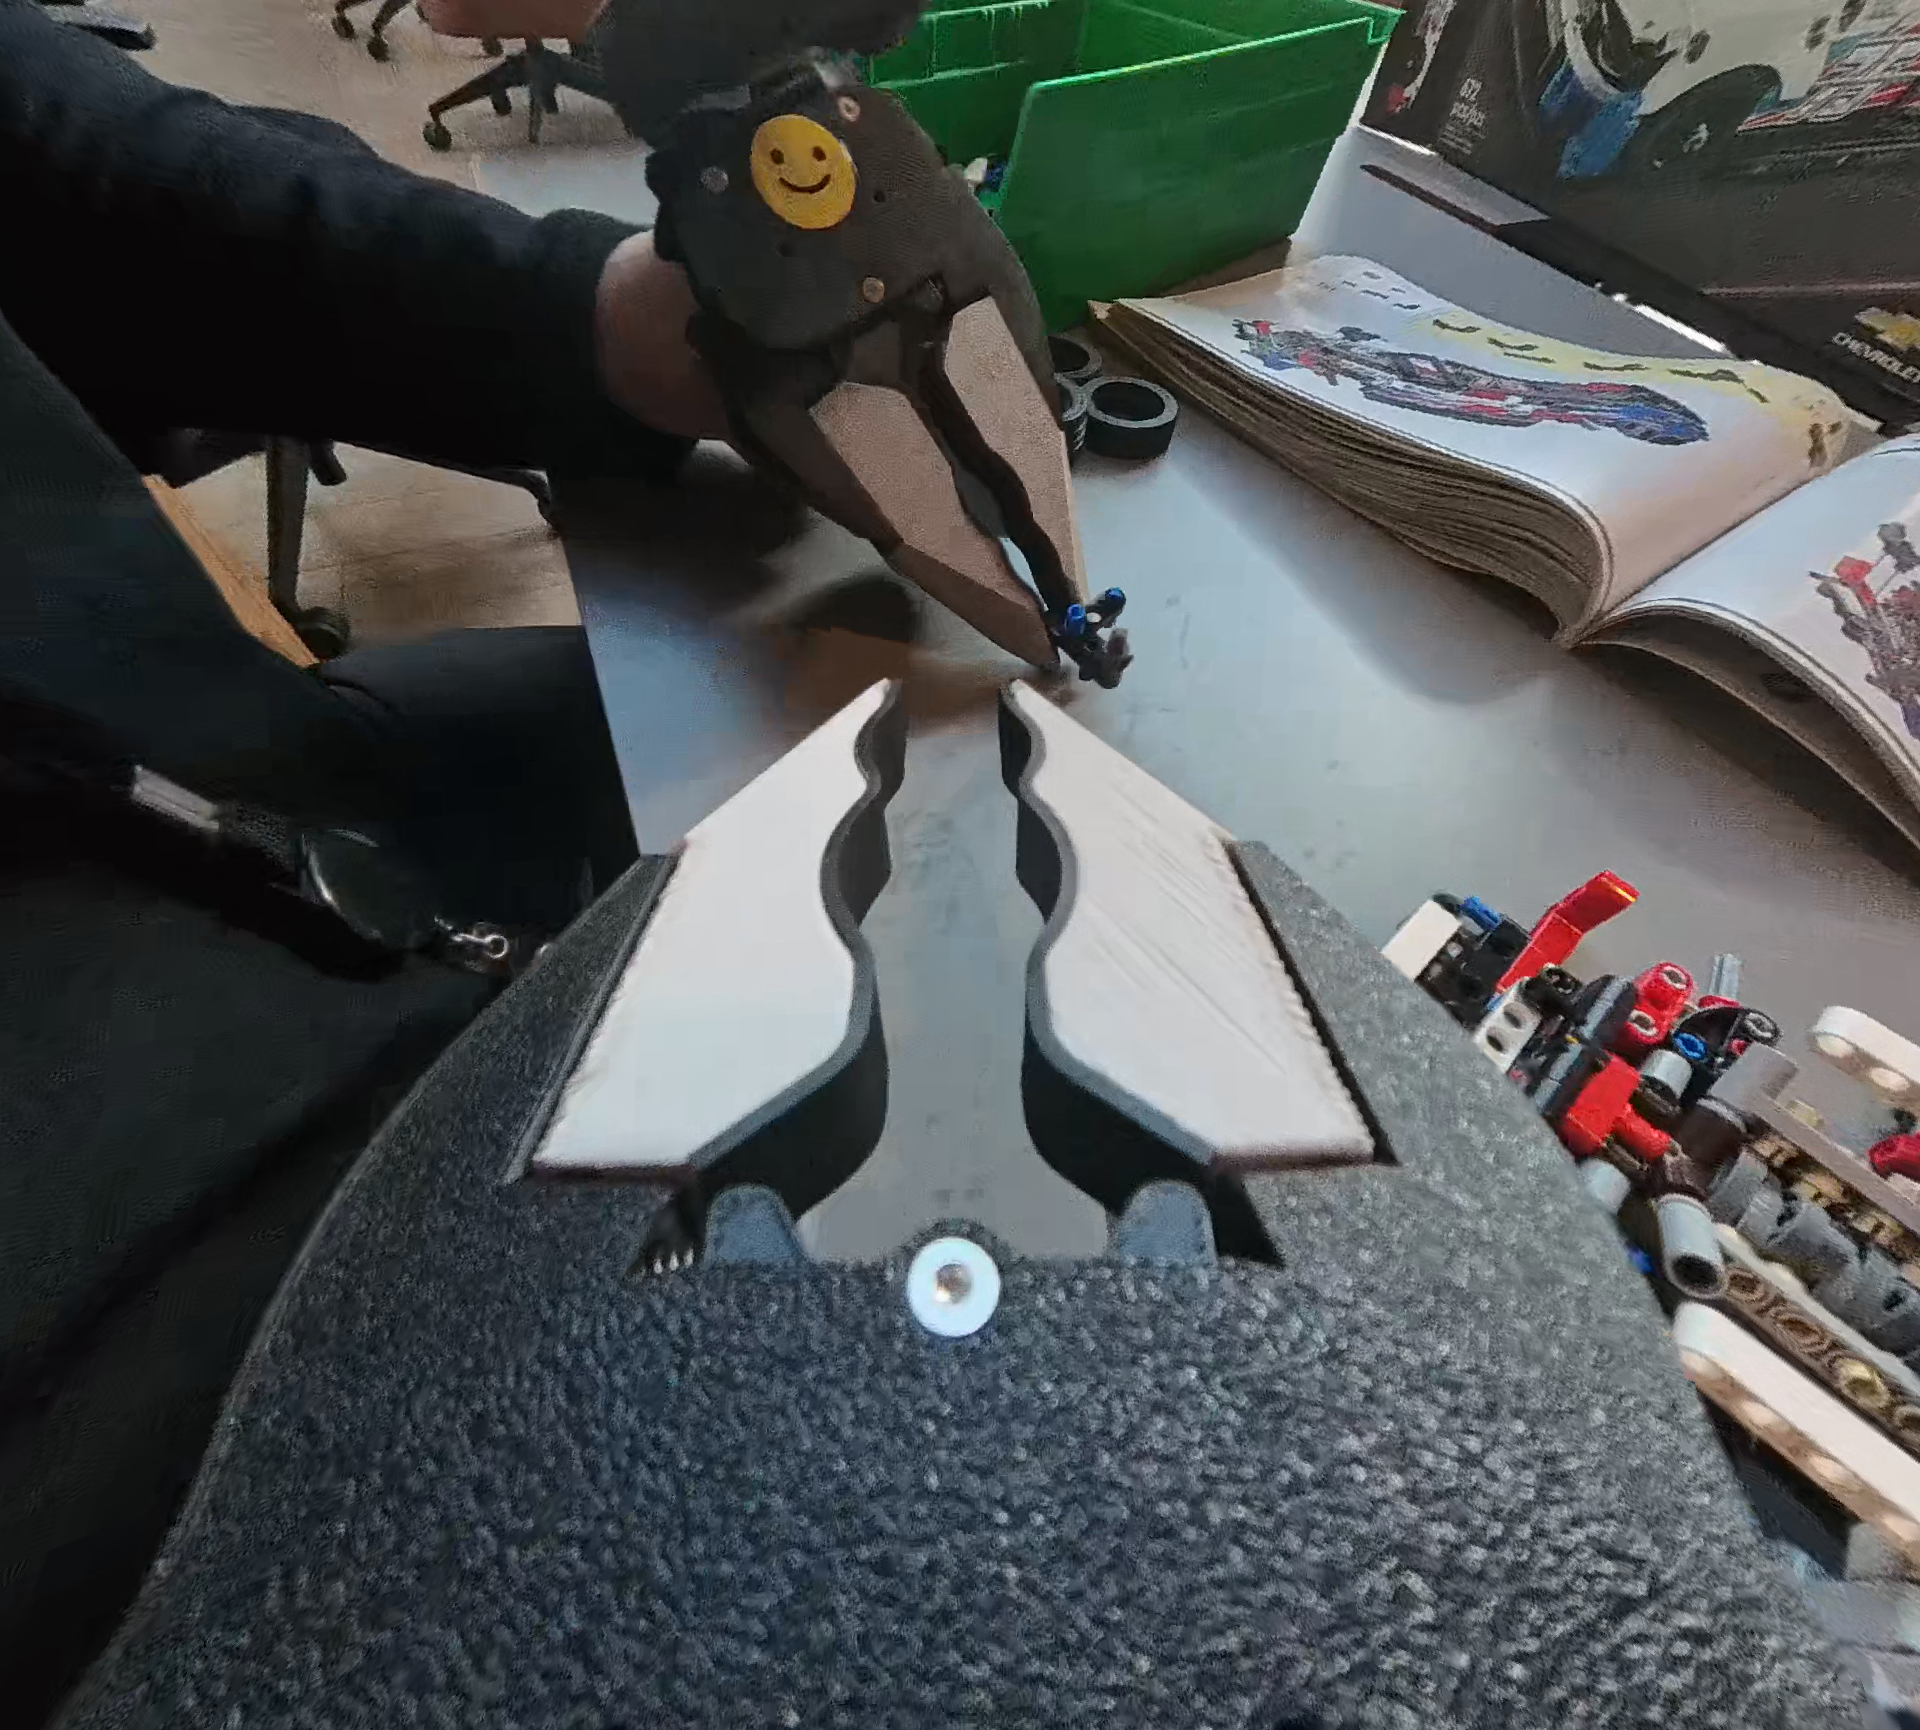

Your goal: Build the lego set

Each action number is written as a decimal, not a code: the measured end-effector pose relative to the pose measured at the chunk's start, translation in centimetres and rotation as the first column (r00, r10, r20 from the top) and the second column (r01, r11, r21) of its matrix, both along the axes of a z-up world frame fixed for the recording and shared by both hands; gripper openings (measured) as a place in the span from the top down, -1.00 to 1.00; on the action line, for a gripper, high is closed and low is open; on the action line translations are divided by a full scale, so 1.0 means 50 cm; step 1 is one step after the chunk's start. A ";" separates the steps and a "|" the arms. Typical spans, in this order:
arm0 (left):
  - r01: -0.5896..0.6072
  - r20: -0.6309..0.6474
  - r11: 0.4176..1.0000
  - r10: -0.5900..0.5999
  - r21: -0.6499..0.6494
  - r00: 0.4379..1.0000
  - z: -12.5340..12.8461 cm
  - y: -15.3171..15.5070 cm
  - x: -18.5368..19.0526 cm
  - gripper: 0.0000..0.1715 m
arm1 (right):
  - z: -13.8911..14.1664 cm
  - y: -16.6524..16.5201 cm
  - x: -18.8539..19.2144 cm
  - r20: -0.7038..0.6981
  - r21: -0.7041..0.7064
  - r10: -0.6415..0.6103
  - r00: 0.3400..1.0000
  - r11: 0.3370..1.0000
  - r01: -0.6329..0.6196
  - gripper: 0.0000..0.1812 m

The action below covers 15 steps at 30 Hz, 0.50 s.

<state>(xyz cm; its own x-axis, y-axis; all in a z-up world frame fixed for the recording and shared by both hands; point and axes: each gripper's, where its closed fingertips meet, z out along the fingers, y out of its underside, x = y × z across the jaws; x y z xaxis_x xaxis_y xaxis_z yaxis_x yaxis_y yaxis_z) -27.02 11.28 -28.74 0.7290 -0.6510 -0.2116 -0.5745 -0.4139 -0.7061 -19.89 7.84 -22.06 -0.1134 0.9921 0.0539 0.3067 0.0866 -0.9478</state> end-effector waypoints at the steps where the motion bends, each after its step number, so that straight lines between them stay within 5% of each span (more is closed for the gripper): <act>1: -0.008 0.020 1.000 0.008 -0.016 1.000 0.000 0.002 -0.002 0.94 | 0.004 0.003 -0.005 -0.014 -0.005 0.001 1.000 1.000 -0.001 0.81; 15: 0.001 0.179 0.988 0.027 -0.156 0.984 -0.002 0.002 -0.002 0.94 | 0.036 0.029 -0.070 -0.115 -0.170 0.010 0.993 0.985 -0.030 0.79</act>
<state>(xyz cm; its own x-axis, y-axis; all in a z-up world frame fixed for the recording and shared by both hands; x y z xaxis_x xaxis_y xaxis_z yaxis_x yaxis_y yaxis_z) -27.13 11.37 -28.86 0.7547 -0.6556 0.0260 -0.4378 -0.5327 -0.7242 -23.40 9.29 -20.24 -0.1360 0.9854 -0.1025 0.1966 -0.0746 -0.9776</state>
